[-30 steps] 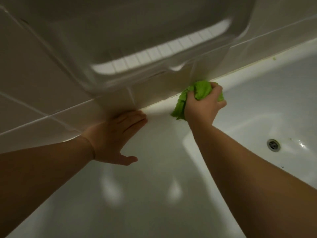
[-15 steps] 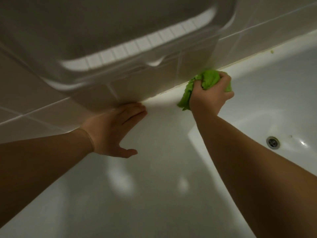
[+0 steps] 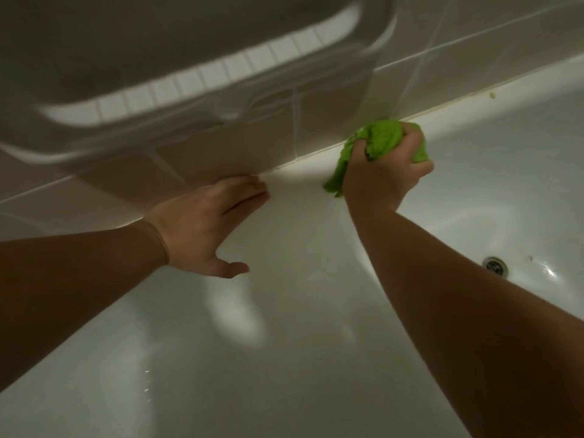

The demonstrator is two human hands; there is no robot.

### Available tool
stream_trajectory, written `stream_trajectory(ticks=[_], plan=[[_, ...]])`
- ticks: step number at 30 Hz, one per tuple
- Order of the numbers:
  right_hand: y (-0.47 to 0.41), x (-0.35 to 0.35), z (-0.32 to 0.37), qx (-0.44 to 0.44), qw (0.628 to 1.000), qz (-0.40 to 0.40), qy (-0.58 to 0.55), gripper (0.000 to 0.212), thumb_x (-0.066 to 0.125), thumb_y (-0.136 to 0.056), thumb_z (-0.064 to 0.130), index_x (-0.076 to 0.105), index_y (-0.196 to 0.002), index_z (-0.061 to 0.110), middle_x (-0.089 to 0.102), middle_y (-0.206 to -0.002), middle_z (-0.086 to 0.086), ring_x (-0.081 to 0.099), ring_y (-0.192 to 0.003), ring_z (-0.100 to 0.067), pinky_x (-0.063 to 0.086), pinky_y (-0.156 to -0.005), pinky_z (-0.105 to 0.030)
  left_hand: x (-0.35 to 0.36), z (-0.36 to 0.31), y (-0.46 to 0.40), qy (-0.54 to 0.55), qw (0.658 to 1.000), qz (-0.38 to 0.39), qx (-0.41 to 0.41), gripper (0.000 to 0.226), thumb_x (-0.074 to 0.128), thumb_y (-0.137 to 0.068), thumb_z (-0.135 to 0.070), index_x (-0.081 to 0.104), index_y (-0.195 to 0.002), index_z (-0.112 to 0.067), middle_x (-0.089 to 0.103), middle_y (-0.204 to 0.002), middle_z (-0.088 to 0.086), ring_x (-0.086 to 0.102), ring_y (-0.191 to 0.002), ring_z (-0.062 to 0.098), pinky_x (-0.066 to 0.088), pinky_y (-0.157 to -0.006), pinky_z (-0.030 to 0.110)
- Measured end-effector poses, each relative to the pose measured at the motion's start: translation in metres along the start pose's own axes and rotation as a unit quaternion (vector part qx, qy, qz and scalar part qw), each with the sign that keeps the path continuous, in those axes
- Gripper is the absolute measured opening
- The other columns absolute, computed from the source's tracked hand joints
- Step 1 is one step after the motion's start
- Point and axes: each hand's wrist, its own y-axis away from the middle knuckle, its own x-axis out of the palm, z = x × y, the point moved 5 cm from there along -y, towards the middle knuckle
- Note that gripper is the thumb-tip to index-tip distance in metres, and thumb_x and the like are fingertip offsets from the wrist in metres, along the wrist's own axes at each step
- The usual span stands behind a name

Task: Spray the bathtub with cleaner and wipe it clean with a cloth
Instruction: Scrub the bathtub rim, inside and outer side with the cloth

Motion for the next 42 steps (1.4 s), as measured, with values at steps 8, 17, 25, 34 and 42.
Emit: stream_trajectory(ticks=[8,17,25,34,42], plan=[[0.005,0.001,-0.004,-0.06,0.992,0.108,0.037,0.058,0.071,-0.085,0.029,0.045,-0.137,0.025,0.027,-0.12,-0.002,0.05,-0.113,-0.033,0.046,-0.094,-0.036,-0.001,-0.007,-0.014,-0.04,0.999,0.01,0.016,0.115,0.07,-0.074,-0.074,0.04,-0.151,0.006,0.044,-0.149,0.023,0.039,-0.143,0.039,0.038,-0.117,0.045],[-0.005,-0.001,-0.002,-0.07,0.988,0.114,0.083,0.055,0.069,-0.089,0.031,0.044,-0.137,0.022,0.034,-0.121,-0.009,0.051,-0.108,-0.034,0.048,-0.094,-0.039,-0.002,-0.014,-0.035,-0.021,1.0,0.003,0.009,0.116,0.071,-0.072,-0.075,0.04,-0.152,0.003,0.042,-0.15,0.021,0.039,-0.143,0.036,0.043,-0.111,0.045],[-0.054,-0.013,-0.006,-0.015,0.983,0.146,0.112,0.057,0.072,-0.09,0.036,0.039,-0.136,0.029,0.032,-0.133,-0.011,0.051,-0.112,-0.034,0.052,-0.1,-0.049,0.0,-0.017,-0.05,0.005,1.0,0.019,-0.022,0.119,0.06,-0.072,-0.084,0.029,-0.161,-0.012,0.03,-0.162,0.006,0.029,-0.151,0.023,0.038,-0.113,0.036],[-0.034,-0.013,-0.013,-0.131,0.982,0.122,0.058,0.059,0.075,-0.086,0.033,0.048,-0.136,0.018,0.04,-0.12,-0.013,0.054,-0.096,-0.036,0.052,-0.093,-0.044,-0.003,-0.03,-0.085,0.015,1.0,0.001,-0.023,0.117,0.063,-0.071,-0.083,0.032,-0.159,-0.012,0.029,-0.158,0.006,0.031,-0.148,0.025,0.037,-0.113,0.037],[-0.089,-0.028,-0.023,-0.034,0.997,0.065,0.031,0.057,0.072,-0.087,0.029,0.046,-0.136,0.024,0.037,-0.125,-0.01,0.052,-0.109,-0.032,0.051,-0.09,-0.037,0.001,-0.043,-0.119,-0.028,1.0,0.0,0.011,0.113,0.065,-0.076,-0.077,0.039,-0.153,0.001,0.042,-0.153,0.02,0.04,-0.145,0.036,0.042,-0.115,0.047]])
